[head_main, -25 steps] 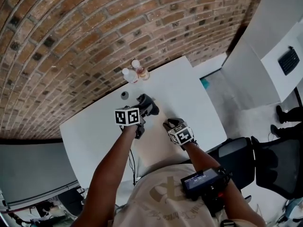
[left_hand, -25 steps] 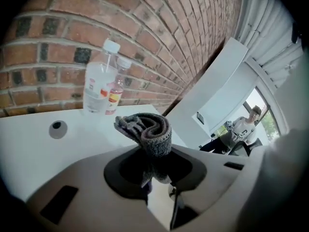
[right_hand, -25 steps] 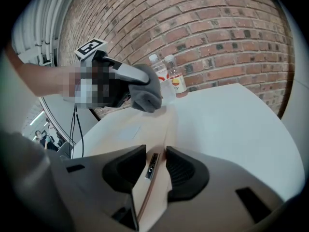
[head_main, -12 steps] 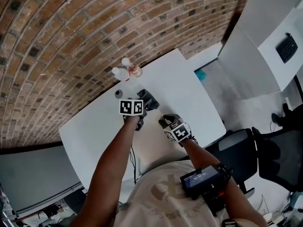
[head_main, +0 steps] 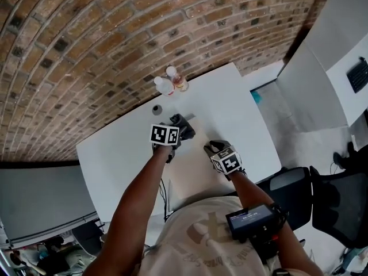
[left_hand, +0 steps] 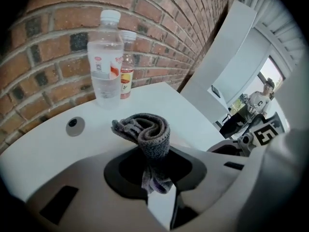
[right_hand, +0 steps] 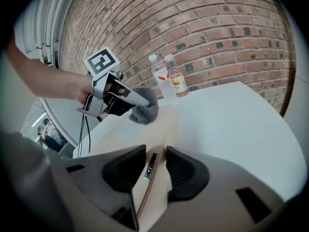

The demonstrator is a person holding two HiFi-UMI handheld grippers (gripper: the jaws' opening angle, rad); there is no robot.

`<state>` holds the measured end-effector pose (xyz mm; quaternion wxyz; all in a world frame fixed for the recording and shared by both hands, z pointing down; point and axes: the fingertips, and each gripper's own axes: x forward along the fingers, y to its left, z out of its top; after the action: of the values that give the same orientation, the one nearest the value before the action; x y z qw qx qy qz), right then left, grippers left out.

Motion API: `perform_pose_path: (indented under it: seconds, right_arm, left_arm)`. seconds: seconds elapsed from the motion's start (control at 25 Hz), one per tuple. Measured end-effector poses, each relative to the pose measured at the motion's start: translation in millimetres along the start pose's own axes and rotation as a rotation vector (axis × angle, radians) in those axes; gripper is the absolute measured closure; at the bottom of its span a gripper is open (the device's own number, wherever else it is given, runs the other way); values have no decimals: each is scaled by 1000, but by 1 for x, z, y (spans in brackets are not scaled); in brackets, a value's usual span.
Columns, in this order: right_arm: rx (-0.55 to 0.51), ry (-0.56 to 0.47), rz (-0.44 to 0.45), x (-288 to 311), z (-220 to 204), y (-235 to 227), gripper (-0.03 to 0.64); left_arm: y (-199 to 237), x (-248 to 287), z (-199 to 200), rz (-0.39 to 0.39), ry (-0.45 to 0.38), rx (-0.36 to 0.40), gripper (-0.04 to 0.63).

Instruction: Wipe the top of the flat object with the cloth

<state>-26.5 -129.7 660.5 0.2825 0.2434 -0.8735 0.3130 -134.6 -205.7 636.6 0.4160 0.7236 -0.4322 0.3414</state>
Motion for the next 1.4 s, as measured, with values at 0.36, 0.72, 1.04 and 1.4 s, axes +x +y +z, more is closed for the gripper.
perform_pose_path:
  seconds: [0.36, 0.72, 1.04, 1.4]
  right_arm:
    - [-6, 10, -11, 1, 0, 2, 474]
    - [3, 10, -17, 0, 0, 1, 474]
    - [20, 11, -18, 2, 0, 4, 474]
    - [26, -13, 9, -2, 5, 3, 477]
  left_arm:
    - [52, -42, -45, 80, -20, -93, 492]
    - [86, -79, -90, 148, -82, -231, 492]
    - [103, -106, -125, 228, -79, -353, 492]
    - [47, -112, -94, 95, -185, -343, 492]
